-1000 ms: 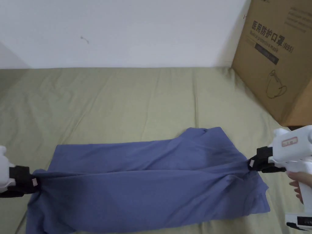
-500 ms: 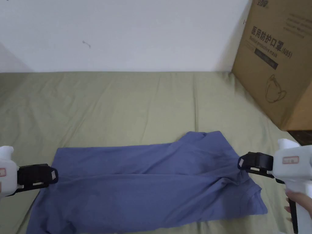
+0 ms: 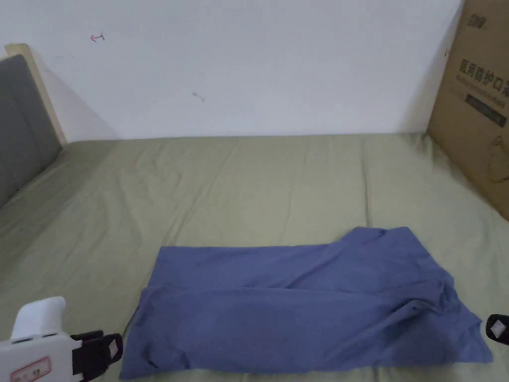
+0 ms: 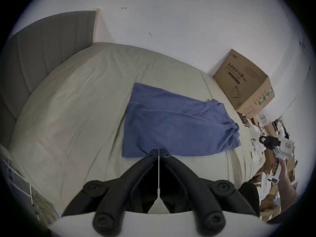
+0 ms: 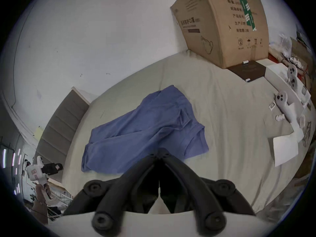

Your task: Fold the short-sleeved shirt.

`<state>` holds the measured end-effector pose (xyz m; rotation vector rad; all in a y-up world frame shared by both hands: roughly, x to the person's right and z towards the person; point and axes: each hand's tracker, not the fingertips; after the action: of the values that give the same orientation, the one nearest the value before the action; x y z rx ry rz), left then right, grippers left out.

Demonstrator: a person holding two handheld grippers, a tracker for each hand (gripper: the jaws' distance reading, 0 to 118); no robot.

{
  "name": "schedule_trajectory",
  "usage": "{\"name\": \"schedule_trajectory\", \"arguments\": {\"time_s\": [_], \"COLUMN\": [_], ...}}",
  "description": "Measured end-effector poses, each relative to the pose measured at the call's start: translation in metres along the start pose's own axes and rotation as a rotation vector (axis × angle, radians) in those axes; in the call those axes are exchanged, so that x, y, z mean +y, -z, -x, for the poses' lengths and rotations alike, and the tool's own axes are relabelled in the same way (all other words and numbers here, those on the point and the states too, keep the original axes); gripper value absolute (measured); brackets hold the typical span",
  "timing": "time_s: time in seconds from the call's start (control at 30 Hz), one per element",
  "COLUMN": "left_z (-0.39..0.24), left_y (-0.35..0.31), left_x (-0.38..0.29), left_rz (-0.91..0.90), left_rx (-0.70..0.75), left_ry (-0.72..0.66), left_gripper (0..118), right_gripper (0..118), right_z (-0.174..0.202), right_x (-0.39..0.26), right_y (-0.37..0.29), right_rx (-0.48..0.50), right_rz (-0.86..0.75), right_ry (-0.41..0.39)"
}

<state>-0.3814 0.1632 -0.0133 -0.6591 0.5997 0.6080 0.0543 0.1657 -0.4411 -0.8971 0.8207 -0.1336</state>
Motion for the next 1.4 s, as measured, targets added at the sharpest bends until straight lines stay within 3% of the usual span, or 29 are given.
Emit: {"name": "schedule_trajectory", "arguments": {"time_s": [0.07,0.2,0.23,0.27,0.3,0.33,0.37,0.5,0.57,0.6,0.63,0.7,0.77,0.8,0.83,0.9,0.93,1.03,1.07,1.1,1.13,1.17,1.2,1.23,1.27,1.4], "left_z": [0.017,0.035,0.039,0.045,0.047,0.049,0.051,0.050,0.031,0.022,0.012,-0.001,-0.008,-0.010,-0.011,-0.009,0.001,0.004,0.006,0.002,-0.003,-0.007,-0.004,-0.006,-0.008,-0.004], "left_y": [0.016,0.060,0.074,0.090,0.103,0.118,0.129,0.152,0.153,0.147,0.137,0.122,0.106,0.099,0.095,0.088,0.085,0.089,0.090,0.092,0.094,0.096,0.096,0.096,0.095,0.082], "left_x": [0.001,0.002,0.001,0.004,0.002,-0.002,-0.006,-0.017,-0.016,-0.017,-0.018,-0.013,-0.007,-0.003,0.000,0.007,0.014,0.020,0.022,0.022,0.021,0.021,0.022,0.022,0.022,0.022], "left_rz": [0.042,0.126,0.146,0.171,0.195,0.219,0.224,0.272,0.293,0.284,0.256,0.211,0.190,0.182,0.161,0.130,0.119,0.133,0.137,0.145,0.150,0.153,0.154,0.154,0.152,0.148], "left_rx": [0.081,0.097,0.112,0.139,0.160,0.188,0.207,0.205,0.250,0.228,0.198,0.121,0.078,0.093,0.114,0.141,0.140,0.130,0.133,0.140,0.149,0.151,0.153,0.153,0.155,0.137], "left_ry": [-0.035,-0.076,-0.079,-0.084,-0.083,-0.081,-0.075,-0.117,-0.011,0.046,0.096,0.157,0.151,0.153,0.167,0.167,0.151,0.100,0.105,0.118,0.137,0.144,0.149,0.149,0.149,0.127], "left_gripper": [0,4,17,43,93,116,118,115,106,81,40,11,6,6,6,6,6,6,6,6,6,6,6,6,6,6], "right_gripper": [0,0,0,0,0,0,0,0,0,0,0,0,0,8,36,114,117,116,110,89,76,57,17,4,4,4], "right_z": [-0.001,-0.003,-0.004,-0.005,-0.006,-0.006,-0.007,-0.008,-0.011,-0.013,-0.016,-0.024,-0.033,-0.039,-0.048,-0.061,-0.067,-0.080,-0.081,-0.076,-0.066,-0.061,-0.060,-0.054,-0.053,-0.053], "right_x": [-0.004,-0.008,-0.009,-0.010,-0.010,-0.011,-0.012,-0.012,-0.010,-0.008,-0.005,0.002,0.011,0.016,0.021,0.026,0.028,0.030,0.029,0.027,0.026,0.026,0.028,0.028,0.028,0.026], "right_y": [0.005,0.012,0.014,0.017,0.019,0.022,0.024,0.031,0.040,0.044,0.050,0.064,0.084,0.096,0.110,0.138,0.146,0.171,0.174,0.171,0.165,0.157,0.150,0.142,0.132,0.094], "right_rx": [-0.005,-0.003,0.000,0.003,0.005,0.008,0.008,-0.001,-0.026,-0.043,-0.060,-0.081,-0.111,-0.136,-0.158,-0.189,-0.211,-0.255,-0.250,-0.249,-0.318,-0.306,-0.252,-0.196,-0.185,-0.188], "right_rz": [0.028,0.070,0.076,0.085,0.095,0.105,0.112,0.126,0.138,0.138,0.135,0.127,0.128,0.132,0.163,0.266,0.248,0.347,0.380,0.390,0.386,0.372,0.374,0.382,0.380,0.377], "right_ry": [-0.011,0.010,0.016,0.022,0.025,0.027,0.028,0.025,0.013,0.004,-0.007,-0.016,-0.020,-0.024,-0.027,-0.012,0.022,0.078,0.076,0.041,-0.084,-0.140,-0.142,-0.118,-0.092,-0.166]}}
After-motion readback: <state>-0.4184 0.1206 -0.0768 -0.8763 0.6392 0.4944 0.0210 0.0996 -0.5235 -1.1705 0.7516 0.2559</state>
